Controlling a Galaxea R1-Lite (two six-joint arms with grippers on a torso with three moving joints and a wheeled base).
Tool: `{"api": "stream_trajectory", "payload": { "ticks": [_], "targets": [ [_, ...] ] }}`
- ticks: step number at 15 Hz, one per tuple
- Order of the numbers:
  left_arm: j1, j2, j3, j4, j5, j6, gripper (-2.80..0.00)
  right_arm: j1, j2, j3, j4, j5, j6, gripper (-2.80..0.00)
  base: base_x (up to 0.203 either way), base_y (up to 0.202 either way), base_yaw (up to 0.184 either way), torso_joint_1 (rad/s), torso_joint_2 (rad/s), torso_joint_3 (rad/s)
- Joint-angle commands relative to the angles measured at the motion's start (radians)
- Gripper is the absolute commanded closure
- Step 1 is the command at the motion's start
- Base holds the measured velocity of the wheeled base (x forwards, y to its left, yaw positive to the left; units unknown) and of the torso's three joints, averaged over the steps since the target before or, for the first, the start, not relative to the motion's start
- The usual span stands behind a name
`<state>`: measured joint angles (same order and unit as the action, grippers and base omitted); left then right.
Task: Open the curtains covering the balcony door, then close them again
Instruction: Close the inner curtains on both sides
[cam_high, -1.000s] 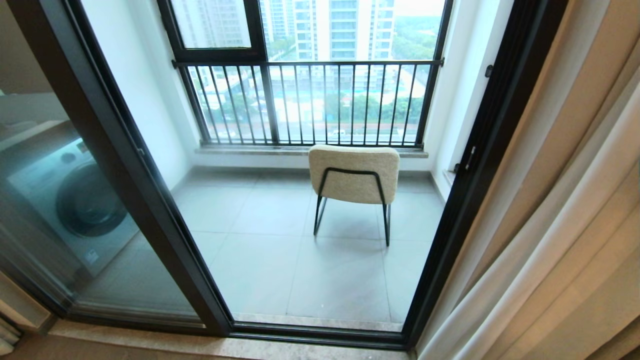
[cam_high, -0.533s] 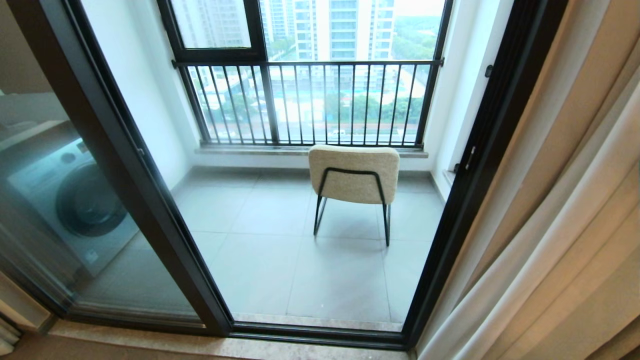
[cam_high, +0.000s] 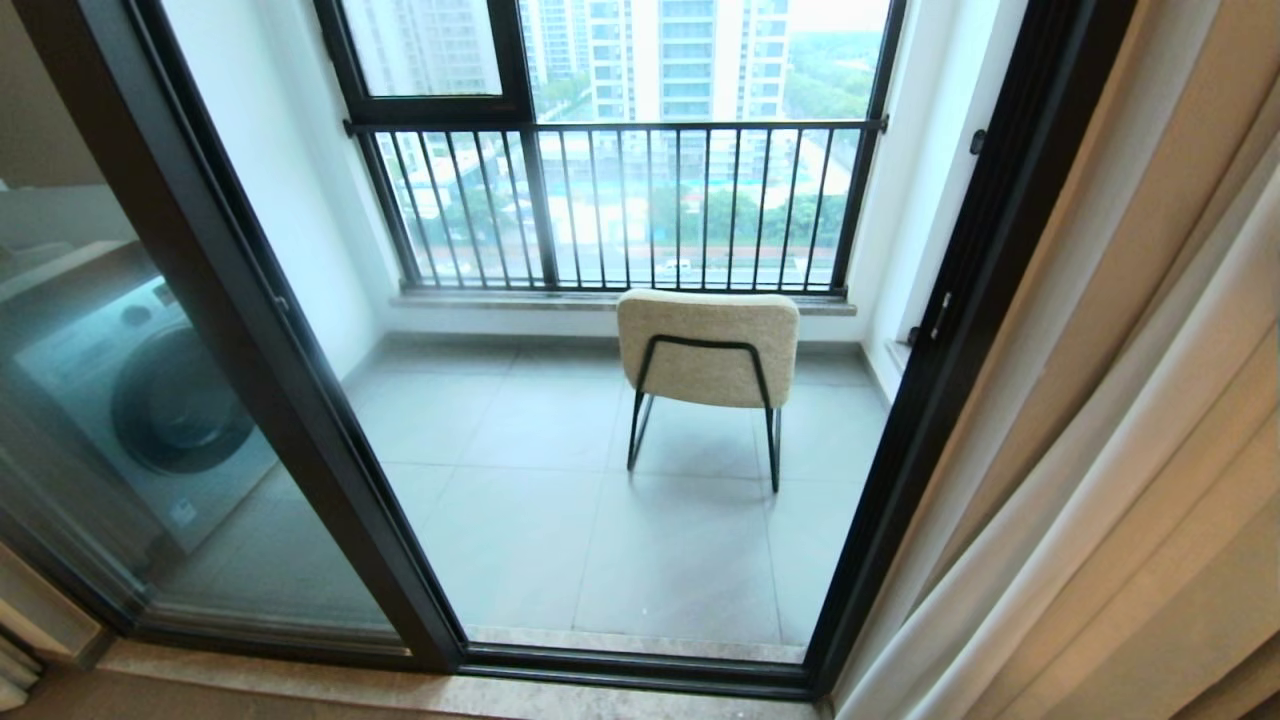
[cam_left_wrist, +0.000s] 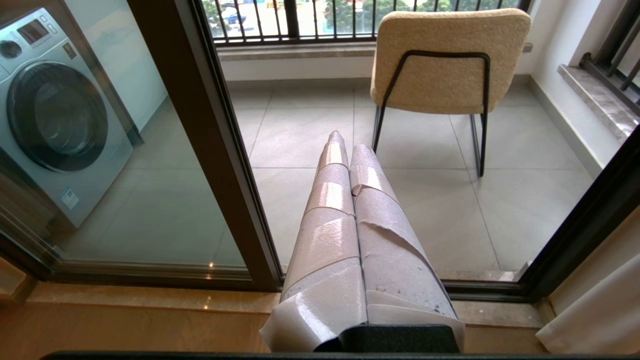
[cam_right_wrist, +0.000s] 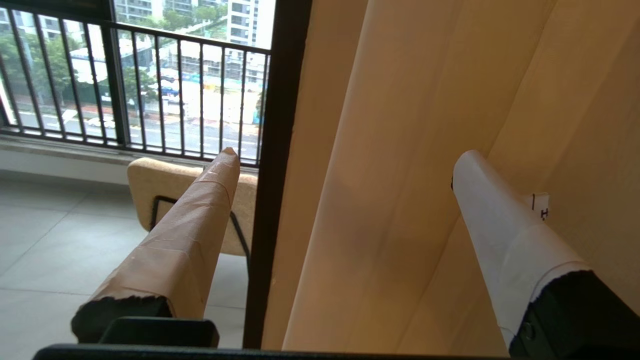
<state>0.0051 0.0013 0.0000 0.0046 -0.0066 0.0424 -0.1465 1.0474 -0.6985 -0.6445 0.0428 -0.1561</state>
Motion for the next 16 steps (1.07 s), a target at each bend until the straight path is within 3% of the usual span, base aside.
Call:
{"api": "stream_trajectory", "payload": {
  "ticks": [1,5,16],
  "targets": [
    [0.001,0.000,0.000,0.000,0.000,0.001,0.00,-0.019,0.093,-0.093,-0.001,0.002,0.000,-2.80,0.000,0.000,0.000,0.000,0.00,0.000],
    [-0.001,0.000,0.000,0.000,-0.001,0.001,0.00,-0.023,0.212,-0.226,0.001,-0.001,0.022,-2.80,0.000,0.000,0.000,0.000,0.00,0.000],
    [-0.001,0.000,0.000,0.000,-0.001,0.001,0.00,-0.115,0.374,-0.379,0.003,-0.004,0.043,-2.80,0.000,0.000,0.000,0.000,0.00,0.000]
  ]
}}
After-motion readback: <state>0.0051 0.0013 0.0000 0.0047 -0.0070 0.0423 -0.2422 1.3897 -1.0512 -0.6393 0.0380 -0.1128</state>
